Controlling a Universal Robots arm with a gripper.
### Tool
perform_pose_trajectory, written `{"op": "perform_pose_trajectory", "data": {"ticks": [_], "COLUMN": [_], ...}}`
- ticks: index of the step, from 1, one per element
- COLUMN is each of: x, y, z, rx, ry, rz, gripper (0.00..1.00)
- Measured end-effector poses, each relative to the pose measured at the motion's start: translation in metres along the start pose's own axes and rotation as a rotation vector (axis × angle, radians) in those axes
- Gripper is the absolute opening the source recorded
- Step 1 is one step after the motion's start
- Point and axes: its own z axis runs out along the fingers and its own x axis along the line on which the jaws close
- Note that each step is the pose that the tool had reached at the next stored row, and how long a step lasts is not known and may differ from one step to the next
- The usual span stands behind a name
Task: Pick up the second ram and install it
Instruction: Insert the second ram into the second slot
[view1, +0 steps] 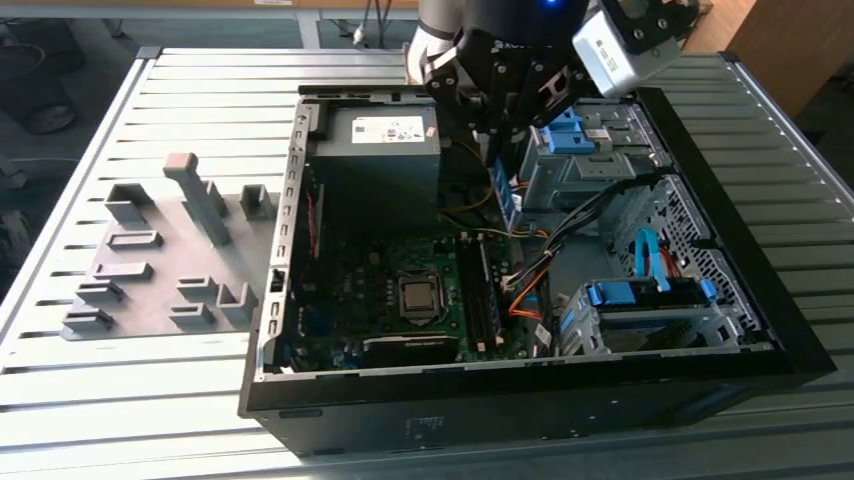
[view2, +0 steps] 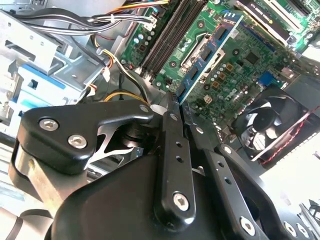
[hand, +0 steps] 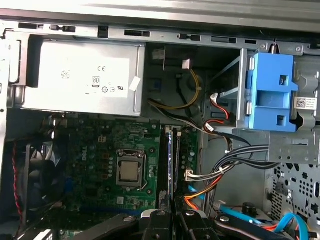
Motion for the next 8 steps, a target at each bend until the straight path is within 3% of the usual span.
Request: {"op": "perform_pose_trajectory", "data": {"ticks": [8], "x": [-0.0016], "y": [-0.0012], "z": [0.0104], "rx": [0.0002], "ry": [0.0000], "rz": [0.022], "gripper": [0.14]}}
